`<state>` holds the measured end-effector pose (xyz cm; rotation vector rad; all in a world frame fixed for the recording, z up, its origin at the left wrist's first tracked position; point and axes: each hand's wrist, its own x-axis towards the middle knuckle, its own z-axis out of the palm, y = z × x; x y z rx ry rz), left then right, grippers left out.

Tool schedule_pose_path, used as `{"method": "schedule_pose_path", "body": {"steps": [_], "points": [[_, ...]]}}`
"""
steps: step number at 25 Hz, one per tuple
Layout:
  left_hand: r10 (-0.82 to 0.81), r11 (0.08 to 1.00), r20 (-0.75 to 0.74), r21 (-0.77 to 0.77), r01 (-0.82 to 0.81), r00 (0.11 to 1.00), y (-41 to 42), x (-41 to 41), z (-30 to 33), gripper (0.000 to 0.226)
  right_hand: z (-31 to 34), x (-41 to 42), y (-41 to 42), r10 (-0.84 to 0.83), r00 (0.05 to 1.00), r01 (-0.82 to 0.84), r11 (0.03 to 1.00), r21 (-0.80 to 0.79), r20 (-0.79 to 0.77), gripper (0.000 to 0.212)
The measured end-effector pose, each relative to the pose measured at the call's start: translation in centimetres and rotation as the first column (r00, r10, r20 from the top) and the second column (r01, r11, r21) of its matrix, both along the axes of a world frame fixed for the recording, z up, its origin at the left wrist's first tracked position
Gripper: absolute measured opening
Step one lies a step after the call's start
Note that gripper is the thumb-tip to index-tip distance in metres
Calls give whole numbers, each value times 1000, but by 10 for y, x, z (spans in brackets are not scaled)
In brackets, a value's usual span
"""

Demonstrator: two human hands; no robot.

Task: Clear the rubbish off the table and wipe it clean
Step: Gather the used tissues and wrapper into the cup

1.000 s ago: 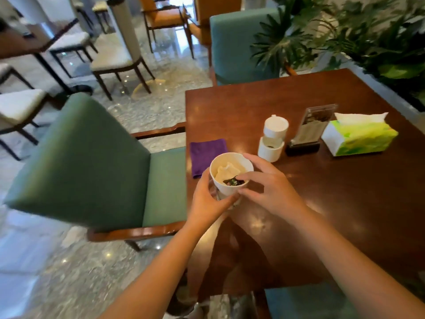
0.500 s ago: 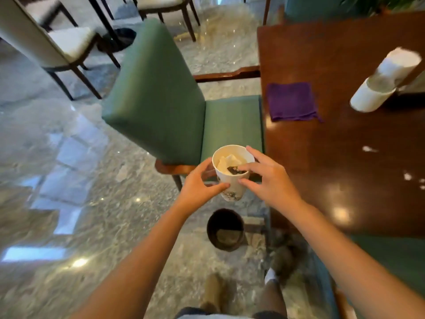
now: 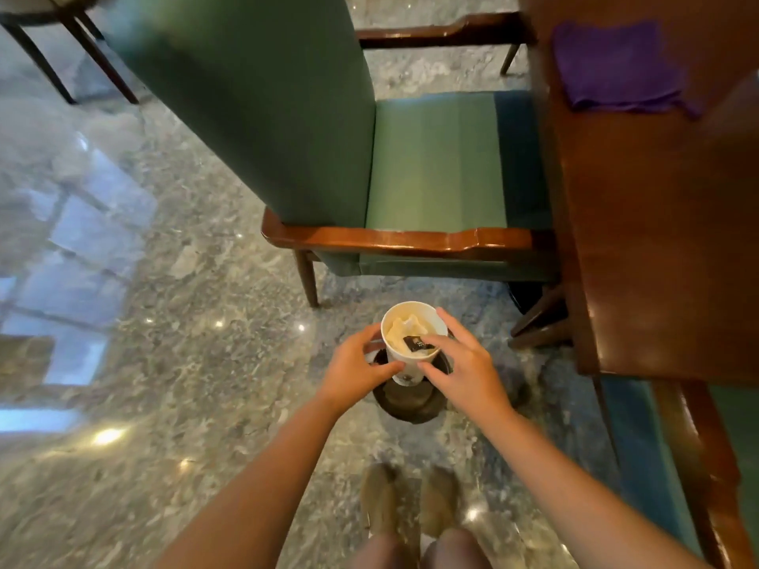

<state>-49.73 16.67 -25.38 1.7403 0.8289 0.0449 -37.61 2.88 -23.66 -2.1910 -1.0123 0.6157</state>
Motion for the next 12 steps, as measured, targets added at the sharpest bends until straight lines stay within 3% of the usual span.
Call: {"method": "schedule_pose_path", "body": {"steps": [7,12], "points": [[0,999,-14,-43,-1,1000,-11,9,-178,55,-182,8,-2,48,998,-45,994,-96,36,36],[-46,998,-51,-52,43,998,-12,15,-259,62,-269,10,0,53,997,-44,986,-160,52,37]]}}
